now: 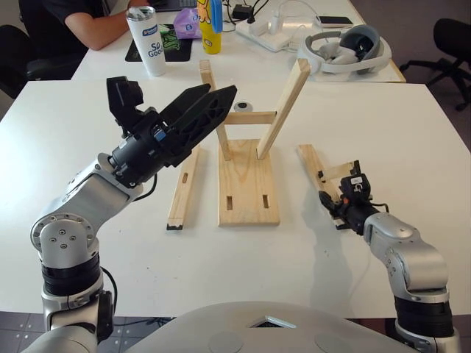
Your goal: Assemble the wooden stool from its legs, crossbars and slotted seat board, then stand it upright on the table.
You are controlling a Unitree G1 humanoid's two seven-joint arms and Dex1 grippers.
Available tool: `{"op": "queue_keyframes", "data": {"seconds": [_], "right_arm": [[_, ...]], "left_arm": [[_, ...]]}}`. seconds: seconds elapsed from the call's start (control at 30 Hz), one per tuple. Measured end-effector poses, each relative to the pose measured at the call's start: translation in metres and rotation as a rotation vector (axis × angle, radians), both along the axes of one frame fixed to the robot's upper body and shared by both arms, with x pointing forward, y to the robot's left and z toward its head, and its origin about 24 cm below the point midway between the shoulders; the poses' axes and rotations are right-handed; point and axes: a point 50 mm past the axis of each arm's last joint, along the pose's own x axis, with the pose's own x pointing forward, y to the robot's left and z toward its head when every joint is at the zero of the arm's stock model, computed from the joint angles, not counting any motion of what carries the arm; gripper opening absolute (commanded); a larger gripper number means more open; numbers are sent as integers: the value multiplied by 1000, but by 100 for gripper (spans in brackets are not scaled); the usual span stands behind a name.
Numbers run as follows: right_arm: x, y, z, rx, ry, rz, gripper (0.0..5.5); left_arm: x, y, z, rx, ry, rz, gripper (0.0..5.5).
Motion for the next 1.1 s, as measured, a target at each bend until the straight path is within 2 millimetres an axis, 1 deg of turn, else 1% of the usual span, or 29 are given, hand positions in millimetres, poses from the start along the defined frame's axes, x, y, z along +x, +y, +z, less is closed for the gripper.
{"op": "queue_keyframes", "data": {"seconds": [0.23,0.43,0.47,0.5,0.63,0.73,0.93,0.97,1.1], "right_arm": [[14,1,16,-13,-46,33,280],[21,-2,28,1,-142,33,280],[21,0,30,15,-162,36,261],[22,1,30,25,-169,45,255],[22,11,27,81,-193,78,189],[21,12,25,96,-196,73,152],[23,8,26,101,-232,41,50],[23,8,27,102,-235,41,41],[27,3,28,113,-253,27,40]], "left_arm": [[-1,-3,3,-7,-2,20,532],[-3,2,1,-16,-12,18,532],[-3,4,-1,-19,-7,19,532],[-2,5,-4,-21,0,20,532],[-1,9,-9,-13,2,11,532],[1,11,-11,-9,3,4,532],[2,10,-13,-4,11,-1,532],[2,10,-13,-3,12,0,532],[1,7,-12,2,10,0,532]]}}
